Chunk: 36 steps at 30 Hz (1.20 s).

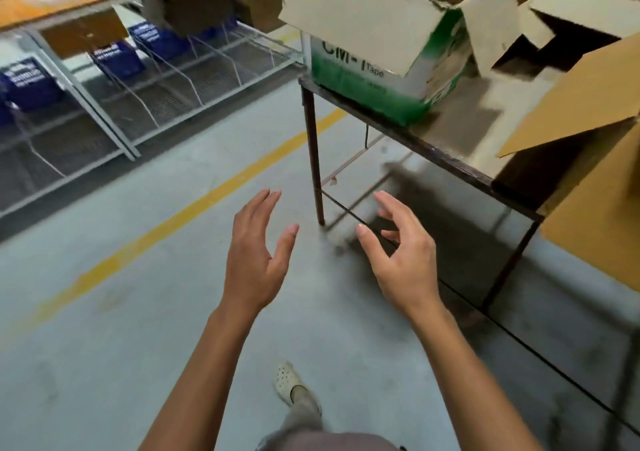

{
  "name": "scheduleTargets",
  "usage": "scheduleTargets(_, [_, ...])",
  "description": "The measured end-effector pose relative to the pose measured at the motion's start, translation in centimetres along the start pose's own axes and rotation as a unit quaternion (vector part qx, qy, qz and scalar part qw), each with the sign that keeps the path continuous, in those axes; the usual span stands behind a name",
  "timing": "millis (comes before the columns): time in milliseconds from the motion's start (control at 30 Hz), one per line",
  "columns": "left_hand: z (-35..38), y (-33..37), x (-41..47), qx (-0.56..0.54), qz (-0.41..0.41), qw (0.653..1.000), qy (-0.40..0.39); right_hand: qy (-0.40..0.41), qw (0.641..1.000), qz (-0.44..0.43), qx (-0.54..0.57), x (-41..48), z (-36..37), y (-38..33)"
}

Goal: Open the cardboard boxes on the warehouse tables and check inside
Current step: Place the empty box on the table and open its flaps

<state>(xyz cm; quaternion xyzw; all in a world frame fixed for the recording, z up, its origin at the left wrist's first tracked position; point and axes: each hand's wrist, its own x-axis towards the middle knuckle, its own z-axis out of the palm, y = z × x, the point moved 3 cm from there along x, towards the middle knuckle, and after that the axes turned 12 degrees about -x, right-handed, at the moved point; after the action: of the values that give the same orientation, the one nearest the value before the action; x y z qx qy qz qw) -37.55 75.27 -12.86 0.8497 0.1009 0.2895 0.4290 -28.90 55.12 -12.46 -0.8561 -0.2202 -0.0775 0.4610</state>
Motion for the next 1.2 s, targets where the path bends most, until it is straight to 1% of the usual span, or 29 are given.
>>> scheduleTargets(300, [-9.0, -12.1, 7.8, 0.011, -0.059, 0.997, 0.046, -0.081, 0.996, -0.037, 0.0, 10.7, 15.9, -4.9])
scheduleTargets(400, [-11.6, -15.2, 10.3, 0.012, -0.083, 0.995, 0.063, -0.091, 0.995, -0.028, 0.024, 13.7, 20.0, -6.1])
scheduleTargets(567, [-14.1, -19.8, 16.5, 0.018, -0.082, 0.993, 0.087, -0.103, 0.994, -0.019, 0.029, 19.5, 25.6, -6.8])
scheduleTargets(733, [-14.9, -24.8, 24.8, 0.008, -0.072, 0.992, 0.103, -0.101, 0.994, -0.022, 0.041, 27.6, 32.0, -6.7])
scheduleTargets(933, [-15.2, -31.3, 37.3, 0.016, -0.073, 0.99, 0.116, -0.106, 0.991, -0.03, 0.078, 40.0, 39.8, -6.3])
scheduleTargets(1033, [-15.3, -33.2, 43.7, 0.023, -0.064, 0.991, 0.116, -0.107, 0.99, -0.045, 0.084, 46.4, 42.2, -6.5])
scheduleTargets(1200, [-14.8, -35.8, 54.7, 0.031, -0.04, 0.993, 0.104, -0.085, 0.992, -0.06, 0.076, 56.3, 45.2, -6.7])
